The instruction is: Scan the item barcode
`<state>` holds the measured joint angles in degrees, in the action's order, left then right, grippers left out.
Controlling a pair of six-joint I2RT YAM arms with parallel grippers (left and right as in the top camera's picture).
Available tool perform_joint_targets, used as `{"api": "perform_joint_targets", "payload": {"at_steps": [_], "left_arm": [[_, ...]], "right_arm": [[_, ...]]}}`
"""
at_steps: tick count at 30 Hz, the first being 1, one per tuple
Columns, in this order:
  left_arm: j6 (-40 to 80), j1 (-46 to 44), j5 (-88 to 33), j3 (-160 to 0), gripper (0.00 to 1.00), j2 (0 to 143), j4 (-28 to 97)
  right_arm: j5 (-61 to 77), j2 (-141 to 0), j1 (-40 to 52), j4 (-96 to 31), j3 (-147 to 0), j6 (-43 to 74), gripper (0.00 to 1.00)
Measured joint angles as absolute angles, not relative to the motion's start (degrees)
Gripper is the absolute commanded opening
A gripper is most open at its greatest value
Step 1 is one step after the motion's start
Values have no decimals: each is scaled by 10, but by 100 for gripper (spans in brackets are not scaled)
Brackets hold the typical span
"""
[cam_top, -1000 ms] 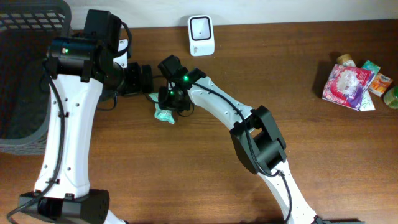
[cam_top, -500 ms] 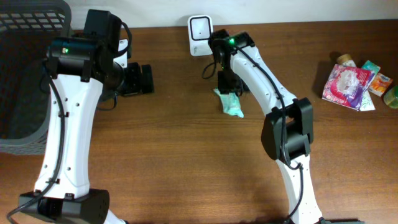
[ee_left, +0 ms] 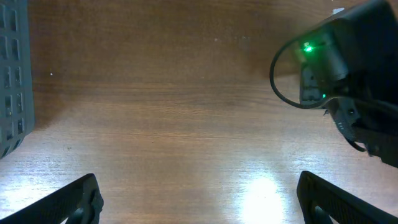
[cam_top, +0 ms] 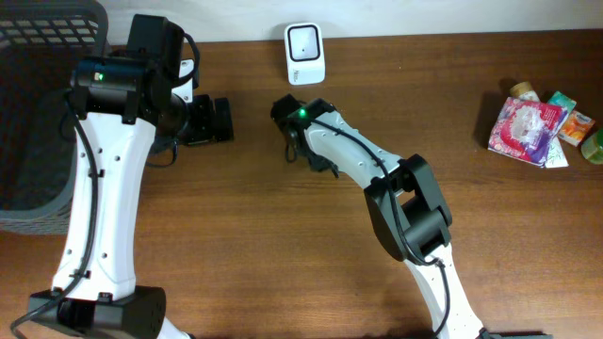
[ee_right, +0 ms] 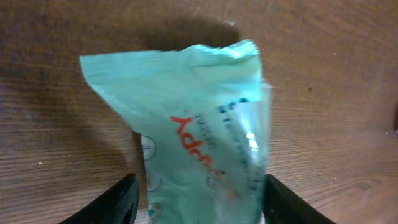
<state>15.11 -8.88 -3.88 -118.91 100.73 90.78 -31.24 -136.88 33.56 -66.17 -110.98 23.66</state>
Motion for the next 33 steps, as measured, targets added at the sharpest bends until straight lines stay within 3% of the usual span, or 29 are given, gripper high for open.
{"api": "perform_joint_targets", "payload": {"at_steps": [1, 3, 9, 12, 17, 21, 24, 26, 29, 33], "left_arm": [[151, -89, -39, -1189, 99, 1007, 908], [151, -89, -39, -1189, 99, 1007, 908], [151, -89, -39, -1189, 99, 1007, 908], [151, -89, -39, -1189, 99, 1007, 908], [151, -89, -39, -1189, 99, 1007, 908], [151, -89, -39, -1189, 99, 1007, 908], [151, -89, -39, -1189, 99, 1007, 908], [151, -89, -39, -1189, 99, 1007, 907], [151, -89, -39, -1189, 99, 1007, 908], [151, -89, -39, -1189, 99, 1007, 908]], "right_arm": [[-324, -1369, 338, -653, -1093, 237, 58], [-354, -1363, 342, -635, -1070, 237, 36], [-363, -1362, 342, -645, -1069, 235, 16], [-258, -1367, 316, -702, -1151, 222, 7], [89, -1371, 166, -757, -1250, 136, 6], [258, -1371, 76, -773, -1249, 103, 6], [413, -1371, 34, -730, -1159, 75, 6], [493, -1369, 13, -659, -1089, 69, 13], [525, -1370, 4, -642, -1032, 67, 20], [405, -1369, -7, -674, -1045, 112, 26]]}}
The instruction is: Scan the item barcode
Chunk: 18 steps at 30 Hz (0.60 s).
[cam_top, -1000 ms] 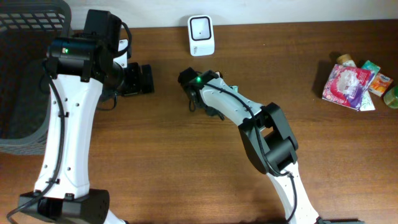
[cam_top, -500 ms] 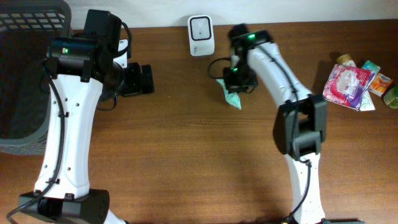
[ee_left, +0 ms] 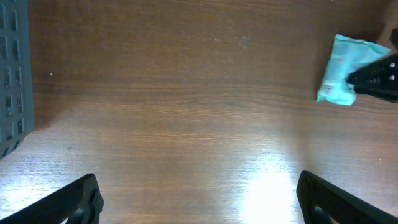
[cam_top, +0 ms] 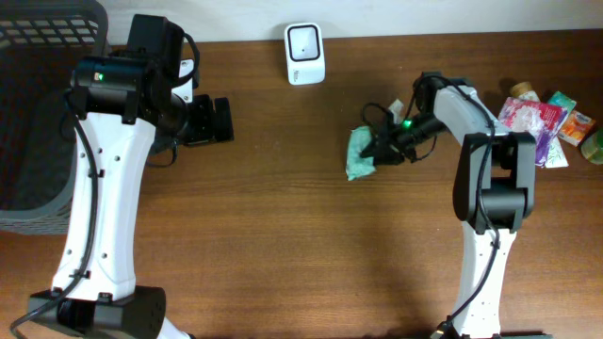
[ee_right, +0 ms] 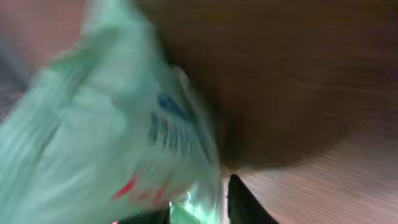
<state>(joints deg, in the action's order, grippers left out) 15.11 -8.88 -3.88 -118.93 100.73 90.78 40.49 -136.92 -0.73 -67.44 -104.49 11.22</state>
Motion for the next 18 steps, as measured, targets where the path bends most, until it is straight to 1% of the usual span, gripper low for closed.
{"api": "perform_joint_targets", "payload": {"at_steps": [1, 2, 3, 4, 5, 8, 13, 18], "left_arm": [[151, -89, -39, -1189, 99, 1007, 907], [151, -89, -39, -1189, 99, 1007, 908], [151, -89, -39, -1189, 99, 1007, 908], [151, -89, -39, -1189, 99, 1007, 908], [151, -89, -39, -1189, 99, 1007, 907], [151, -89, -39, -1189, 99, 1007, 908], [151, -89, -39, -1189, 99, 1007, 907], [151, -89, -39, -1189, 99, 1007, 908]], "right_arm": [[344, -1371, -17, -715, -1072, 120, 27], [316, -1373, -20, -752, -1107, 120, 37], [294, -1375, -22, -803, -1164, 121, 53], [287, -1374, -21, -817, -1196, 117, 60], [281, -1371, -18, -829, -1227, 108, 61], [304, -1371, -14, -810, -1212, 89, 62], [405, -1370, -8, -677, -1084, 72, 64], [436, -1370, 14, -624, -1068, 91, 64]]}}
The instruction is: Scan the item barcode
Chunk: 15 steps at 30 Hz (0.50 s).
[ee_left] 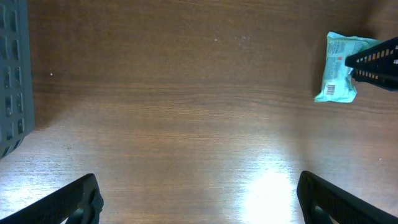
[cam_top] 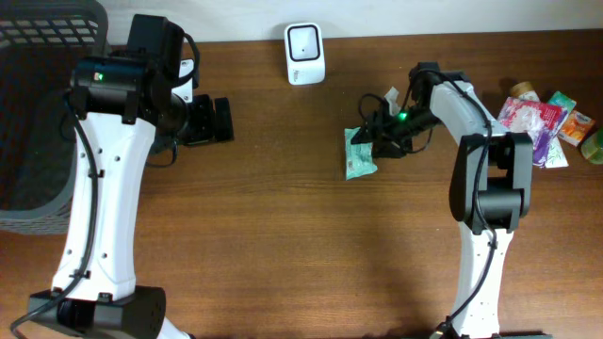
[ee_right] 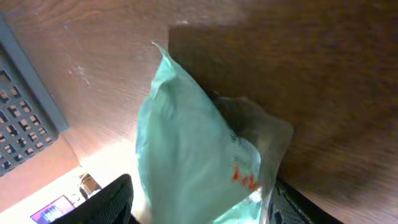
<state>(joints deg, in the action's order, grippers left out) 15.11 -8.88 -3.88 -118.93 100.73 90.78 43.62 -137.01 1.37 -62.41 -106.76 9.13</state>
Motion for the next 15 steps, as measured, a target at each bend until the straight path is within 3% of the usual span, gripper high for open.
{"api": "perform_joint_targets", "payload": {"at_steps": [1, 3, 6, 11, 15], "left_arm": [[151, -89, -39, -1189, 99, 1007, 908], [151, -89, -39, -1189, 99, 1007, 908], [151, -89, -39, -1189, 99, 1007, 908], [151, -89, -39, -1189, 99, 1007, 908], [151, -89, -39, -1189, 99, 1007, 908]], "right_arm": [[436, -1370, 19, -617, -1067, 95, 60], [413, -1370, 36, -609, -1067, 119, 35], [401, -1368, 46, -604, -1066, 127, 8], [433, -1367, 47, -631, -1088, 138, 4], [538, -1363, 49, -687, -1234, 130, 4]]}}
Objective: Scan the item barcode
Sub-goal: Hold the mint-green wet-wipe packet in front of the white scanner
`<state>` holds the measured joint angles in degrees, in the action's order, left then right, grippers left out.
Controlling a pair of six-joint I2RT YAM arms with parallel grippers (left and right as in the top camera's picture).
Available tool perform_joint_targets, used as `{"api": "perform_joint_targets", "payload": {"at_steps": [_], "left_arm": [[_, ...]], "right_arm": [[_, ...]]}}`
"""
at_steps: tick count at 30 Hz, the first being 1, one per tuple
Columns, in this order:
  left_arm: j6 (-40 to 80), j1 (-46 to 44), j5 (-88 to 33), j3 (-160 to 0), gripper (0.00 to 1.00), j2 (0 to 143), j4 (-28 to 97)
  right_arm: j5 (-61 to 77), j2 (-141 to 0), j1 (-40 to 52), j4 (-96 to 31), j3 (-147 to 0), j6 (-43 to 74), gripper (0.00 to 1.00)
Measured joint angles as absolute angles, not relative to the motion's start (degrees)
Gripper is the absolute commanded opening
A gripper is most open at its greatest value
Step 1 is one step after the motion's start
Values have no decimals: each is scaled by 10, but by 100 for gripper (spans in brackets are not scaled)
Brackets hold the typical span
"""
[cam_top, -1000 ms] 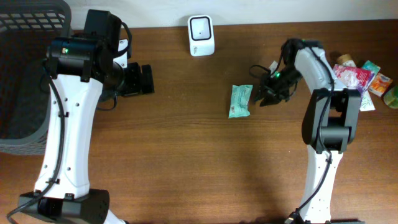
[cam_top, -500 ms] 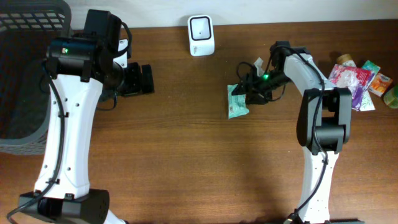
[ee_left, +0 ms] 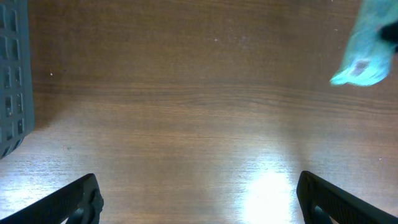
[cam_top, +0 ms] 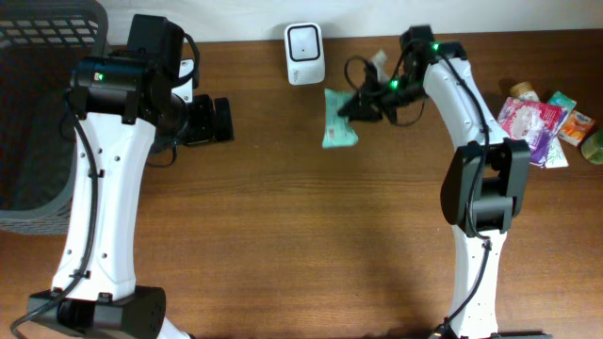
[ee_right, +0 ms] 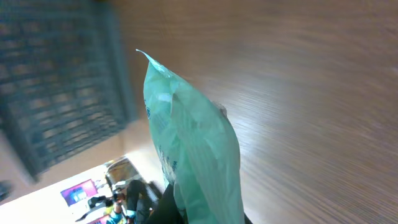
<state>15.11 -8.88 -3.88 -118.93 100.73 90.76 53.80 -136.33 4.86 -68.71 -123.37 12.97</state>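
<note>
A pale green packet point(cam_top: 338, 130) hangs above the table just right of and below the white barcode scanner point(cam_top: 304, 42). My right gripper point(cam_top: 363, 106) is shut on the packet's right end. In the right wrist view the packet point(ee_right: 193, 143) fills the middle and hides the fingers. The left wrist view catches the packet point(ee_left: 367, 53) blurred at its right edge. My left gripper point(cam_top: 219, 121) stands open at the back left, holding nothing; its fingertips point(ee_left: 81, 199) show low in its own view.
A dark grey basket point(cam_top: 42, 104) takes up the far left. Several packaged items point(cam_top: 539, 122) lie at the right edge of the table. Brown wood lies under the left gripper.
The right gripper has carried the green packet up and to the left, from mid-table to a spot close by the scanner. The left arm has not moved.
At first the right gripper held the packet low beside the scanner. Then it was far to the right with the packet, near the pile of items. It then stood a little further left, and now the packet is back beside the scanner.
</note>
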Motion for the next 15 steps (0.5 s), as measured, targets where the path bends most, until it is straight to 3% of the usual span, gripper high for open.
{"api": "perform_joint_targets", "payload": {"at_steps": [7, 15], "left_arm": [[151, -89, -39, -1189, 99, 1007, 908], [151, -89, -39, -1189, 99, 1007, 908]], "right_arm": [[750, -1362, 49, -676, -1388, 27, 4], [766, -1361, 55, -668, -1418, -79, 4]]}}
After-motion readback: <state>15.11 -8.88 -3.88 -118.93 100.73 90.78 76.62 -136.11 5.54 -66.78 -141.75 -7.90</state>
